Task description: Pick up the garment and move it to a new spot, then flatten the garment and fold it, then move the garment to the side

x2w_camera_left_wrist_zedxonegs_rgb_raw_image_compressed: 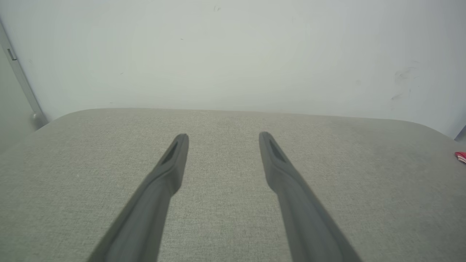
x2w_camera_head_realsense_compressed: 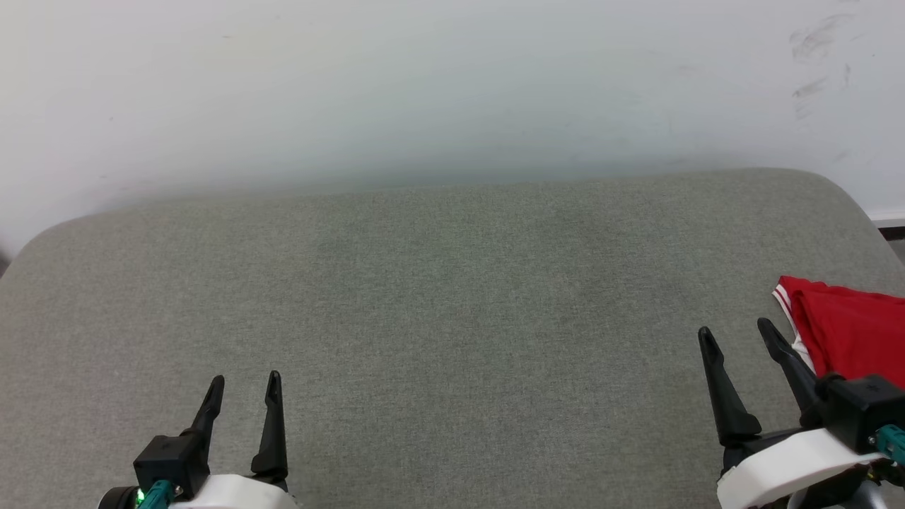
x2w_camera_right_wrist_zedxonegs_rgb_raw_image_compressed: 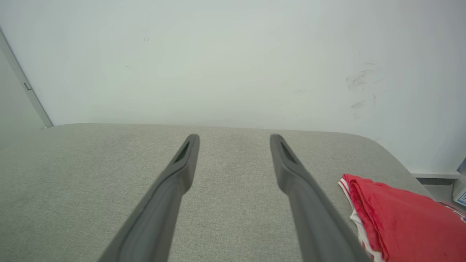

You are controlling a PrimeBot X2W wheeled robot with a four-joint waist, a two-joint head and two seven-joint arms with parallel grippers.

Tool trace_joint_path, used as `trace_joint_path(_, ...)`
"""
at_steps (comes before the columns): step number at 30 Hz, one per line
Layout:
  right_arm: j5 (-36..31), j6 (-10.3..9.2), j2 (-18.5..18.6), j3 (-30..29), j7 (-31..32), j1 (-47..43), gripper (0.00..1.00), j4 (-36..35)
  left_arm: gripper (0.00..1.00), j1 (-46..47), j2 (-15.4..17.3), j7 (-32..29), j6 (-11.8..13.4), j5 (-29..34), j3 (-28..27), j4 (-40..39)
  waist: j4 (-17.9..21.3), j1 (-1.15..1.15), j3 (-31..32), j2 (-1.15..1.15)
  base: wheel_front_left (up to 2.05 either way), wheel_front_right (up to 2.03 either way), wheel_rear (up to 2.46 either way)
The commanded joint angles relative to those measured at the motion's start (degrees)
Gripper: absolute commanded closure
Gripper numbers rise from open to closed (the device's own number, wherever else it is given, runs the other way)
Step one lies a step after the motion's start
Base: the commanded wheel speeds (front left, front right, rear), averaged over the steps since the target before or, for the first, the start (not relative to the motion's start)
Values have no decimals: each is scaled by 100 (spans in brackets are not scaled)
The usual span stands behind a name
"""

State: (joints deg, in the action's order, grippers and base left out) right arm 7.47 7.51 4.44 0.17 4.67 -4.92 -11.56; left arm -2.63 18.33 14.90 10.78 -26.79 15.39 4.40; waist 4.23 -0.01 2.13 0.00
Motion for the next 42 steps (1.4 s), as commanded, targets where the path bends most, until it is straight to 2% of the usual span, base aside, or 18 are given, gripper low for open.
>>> trace_joint_path(1, -16, -4, -34, -8, 13, -40, 0, -31, 0, -35, -12, 40, -26, 49, -27, 26, 0, 1, -4, 0, 0, 0, 0)
trace_joint_path(19, 33, -4, -64, -29, -63, 61, 0, 52, 0, 99, -78, 41, -167, 89, -121, 144, -64, 1, -66, 0, 0, 0, 0)
trace_joint_path(20, 15, 0, -46, -26, -46, 18, 100, 43, 100, 56, -77, 1, -127, 56, -109, 137, -65, 1, -67, 0, 0, 0, 0)
trace_joint_path(24, 91, 0, -52, -5, -61, -24, 100, 157, 100, 14, -136, -31, -146, -37, -99, 225, -69, 1, -70, 0, 0, 0, 0)
trace_joint_path(42, 2187, -1, 14, -58, -86, 267, 100, 717, 100, 239, -432, -499, -540, -1610, -558, 413, -121, 1, -93, 0, 0, 0, 0)
